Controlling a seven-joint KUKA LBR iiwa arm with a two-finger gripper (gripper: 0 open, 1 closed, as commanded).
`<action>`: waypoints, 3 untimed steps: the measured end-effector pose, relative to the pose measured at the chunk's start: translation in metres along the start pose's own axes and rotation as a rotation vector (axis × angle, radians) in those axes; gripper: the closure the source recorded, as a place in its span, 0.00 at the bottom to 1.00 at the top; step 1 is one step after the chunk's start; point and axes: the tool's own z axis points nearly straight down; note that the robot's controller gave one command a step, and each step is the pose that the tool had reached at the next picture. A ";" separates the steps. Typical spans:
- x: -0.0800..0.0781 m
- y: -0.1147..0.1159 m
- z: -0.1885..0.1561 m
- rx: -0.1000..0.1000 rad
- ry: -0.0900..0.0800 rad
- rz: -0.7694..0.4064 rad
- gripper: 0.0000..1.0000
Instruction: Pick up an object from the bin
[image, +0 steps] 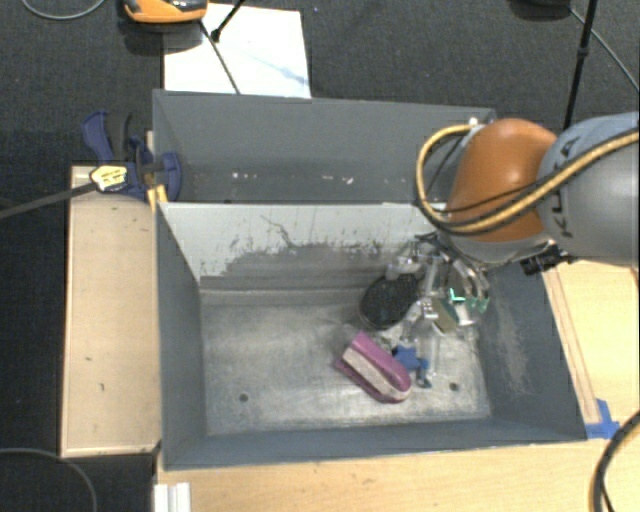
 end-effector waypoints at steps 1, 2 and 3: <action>0.006 -0.010 0.038 -0.001 -0.021 -0.294 0.00; 0.005 -0.013 0.038 0.003 -0.025 -0.292 1.00; 0.001 -0.030 -0.102 0.004 -0.016 -0.313 1.00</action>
Offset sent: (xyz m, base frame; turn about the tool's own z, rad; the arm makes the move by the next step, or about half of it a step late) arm -0.0183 -0.0179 -0.0689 -0.3502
